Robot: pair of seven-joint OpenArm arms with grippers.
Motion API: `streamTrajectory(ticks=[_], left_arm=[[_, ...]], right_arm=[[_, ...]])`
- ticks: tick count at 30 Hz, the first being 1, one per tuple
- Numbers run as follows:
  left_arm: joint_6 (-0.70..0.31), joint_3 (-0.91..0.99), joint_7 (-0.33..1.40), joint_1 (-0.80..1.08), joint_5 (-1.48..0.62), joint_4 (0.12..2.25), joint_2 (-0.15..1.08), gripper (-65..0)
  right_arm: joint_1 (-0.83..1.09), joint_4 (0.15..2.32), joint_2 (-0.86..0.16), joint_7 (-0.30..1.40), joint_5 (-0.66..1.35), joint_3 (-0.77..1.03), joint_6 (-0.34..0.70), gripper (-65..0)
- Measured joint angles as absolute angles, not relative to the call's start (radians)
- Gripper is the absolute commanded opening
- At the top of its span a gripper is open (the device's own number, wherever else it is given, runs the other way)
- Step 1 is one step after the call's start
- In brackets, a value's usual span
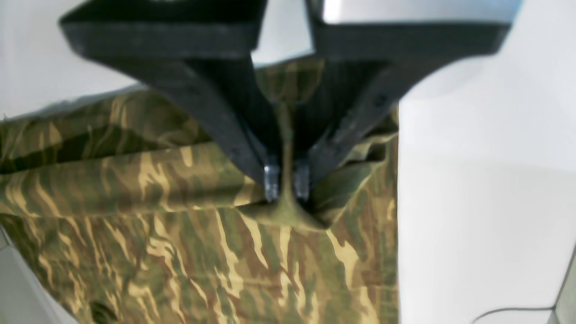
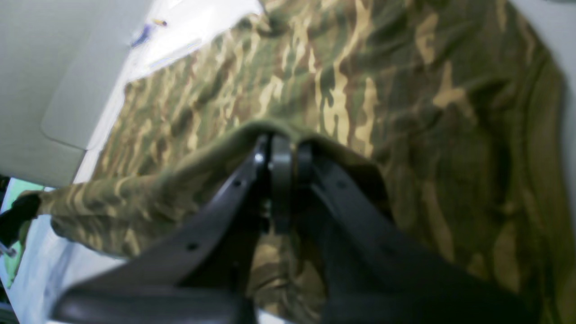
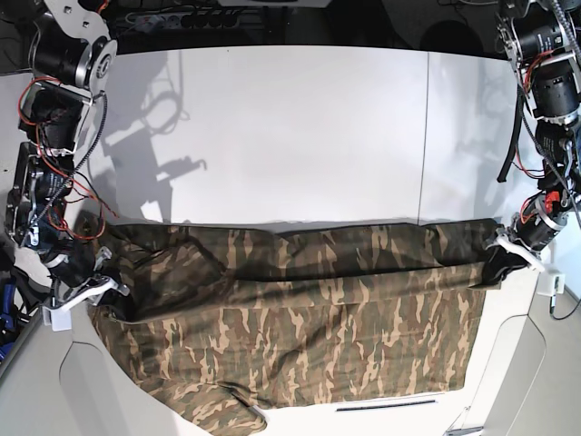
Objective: Fold the T-shirt properly
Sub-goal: 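Drag the held hem with both grippers to straighten the shirt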
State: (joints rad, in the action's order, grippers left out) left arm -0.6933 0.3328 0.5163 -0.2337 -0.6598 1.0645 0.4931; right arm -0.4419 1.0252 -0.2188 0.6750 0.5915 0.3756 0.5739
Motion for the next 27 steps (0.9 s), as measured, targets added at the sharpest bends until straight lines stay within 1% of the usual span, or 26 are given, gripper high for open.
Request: streamTrajectory(ticks=[1,2,4,5,6,8,11,14,20,24,27], left_arm=[[-0.693,0.333,0.505,-0.239,-0.644,1.05,0.493,-45.1],[-0.691,0.333,0.498,-0.242,-0.635,1.04,0.494,-40.4],[-0.682,0.334,0.493,-0.242,-0.636,1.03,0.493,-32.3],[-0.658,0.334,0.493,-0.241,-0.637,1.028,0.493,-29.6],[-0.628,0.334,0.493,-0.242,-0.636,1.028,0.493,-28.8],[-0.613,0.334,0.494,-0.242,-0.639,1.028,0.495,-28.8],[-0.61,0.344,0.583,-0.242,-0.673,1.029,0.496,-28.8],[-0.607,0.365,0.67,-0.241,-0.718,1.029,0.495,-28.8],[-0.61,0.435,0.712,-0.237,-0.74,1.029,0.493,-28.8],[-0.61,0.461,0.715,-0.211,-0.764,1.029,0.495,-28.8],[-0.61,0.461,0.713,-0.17,-0.767,1.029,0.492,-28.6]], right_arm=[[-0.443,1.008,-0.218,0.648,0.572,0.363,0.571,-65.0],[-0.443,0.994,-0.219,0.626,0.557,0.353,0.569,-58.3],[-0.443,0.974,-0.219,0.596,0.527,0.335,0.569,-35.0],[-0.443,0.973,-0.219,0.598,0.524,0.329,0.568,-26.2],[-0.443,0.973,-0.219,0.602,0.526,0.326,0.569,-21.8],[-0.444,0.974,-0.219,0.621,0.526,0.326,0.568,-21.6],[-0.44,1.005,-0.218,0.712,0.527,0.353,0.569,-21.6],[-0.416,1.071,-0.216,0.764,0.541,0.423,0.569,-21.6],[-0.331,1.176,-0.226,0.78,0.55,0.587,0.565,-21.6],[-0.267,1.177,-0.239,0.777,0.554,0.641,0.546,-21.6],[-0.202,1.176,-0.253,0.728,0.55,0.652,0.535,-21.6]])
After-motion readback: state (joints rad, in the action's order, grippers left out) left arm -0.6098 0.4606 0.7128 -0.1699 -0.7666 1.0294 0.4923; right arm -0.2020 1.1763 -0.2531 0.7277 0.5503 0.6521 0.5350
